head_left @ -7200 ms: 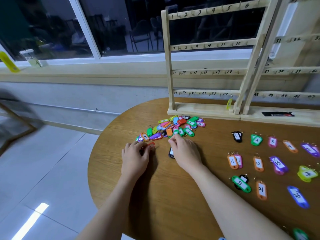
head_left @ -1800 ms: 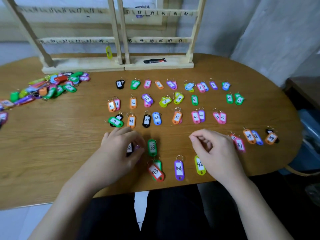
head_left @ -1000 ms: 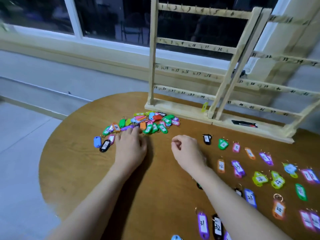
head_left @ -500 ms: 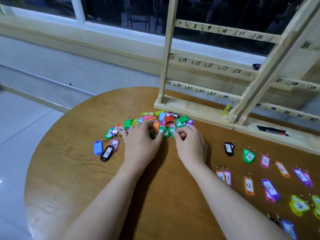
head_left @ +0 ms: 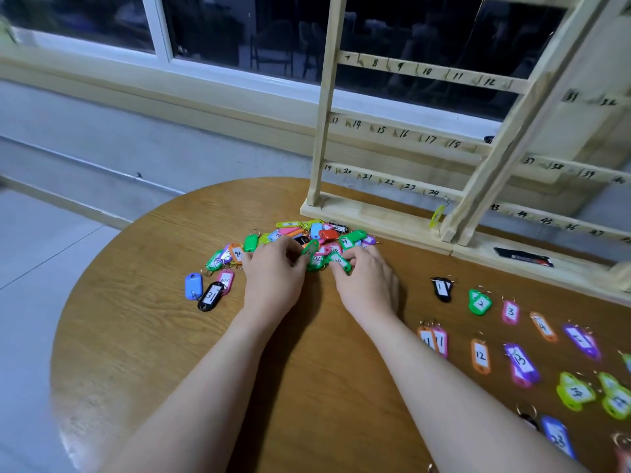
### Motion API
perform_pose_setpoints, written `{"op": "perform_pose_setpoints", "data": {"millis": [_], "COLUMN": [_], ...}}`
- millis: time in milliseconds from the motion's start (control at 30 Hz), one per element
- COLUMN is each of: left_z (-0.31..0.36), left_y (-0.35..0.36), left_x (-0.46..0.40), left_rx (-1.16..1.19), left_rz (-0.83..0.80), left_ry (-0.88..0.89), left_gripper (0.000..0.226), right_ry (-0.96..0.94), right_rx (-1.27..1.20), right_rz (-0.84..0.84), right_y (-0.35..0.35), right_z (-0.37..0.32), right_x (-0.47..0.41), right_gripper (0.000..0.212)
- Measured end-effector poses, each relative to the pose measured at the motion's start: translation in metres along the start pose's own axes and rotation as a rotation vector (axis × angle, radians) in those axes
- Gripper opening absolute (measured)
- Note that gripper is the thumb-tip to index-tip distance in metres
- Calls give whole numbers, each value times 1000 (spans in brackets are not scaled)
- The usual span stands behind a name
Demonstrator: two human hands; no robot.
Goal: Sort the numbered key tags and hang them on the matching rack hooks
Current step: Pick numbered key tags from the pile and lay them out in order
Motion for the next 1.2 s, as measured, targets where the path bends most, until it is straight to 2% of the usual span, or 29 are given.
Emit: {"op": "perform_pose_setpoints", "data": {"millis": [267, 433, 567, 700, 833, 1000, 1200], "left_z": [4, 9, 6, 8, 3, 0, 3], "left_y": [1, -3, -1, 3, 1, 1, 7], "left_x": [0, 3, -1, -2, -3, -4, -5], "left_rx": [67, 86, 58, -32, 7, 31, -31], "left_rz": [-7, 17, 40, 34, 76, 71, 6], "left_ry": [32, 71, 76, 98, 70, 43, 84], "left_gripper": [12, 11, 9, 17, 24, 25, 21], "right_ry": [2, 15, 23, 11, -4, 8, 8], "right_rx": [-23, 4, 26, 69, 54, -55, -350], "right_rz": [20, 20, 46, 54, 48, 66, 150], "right_y": [-3, -3, -4, -4, -3, -3, -11], "right_z": [-1, -2, -3, -5, -3, 5, 18], "right_x": [1, 2, 3, 3, 1, -2, -4], "right_gripper": [20, 33, 32, 33, 33, 20, 14]}}
Point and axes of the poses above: each hand's wrist, its own x-axis away from the middle knuckle, its own y-axis out of the palm, z = x × y, the point moved 10 cm from there along -x, towards the middle knuckle, and after that the axes turned 4 degrees about -x, right-handed, at the moved point
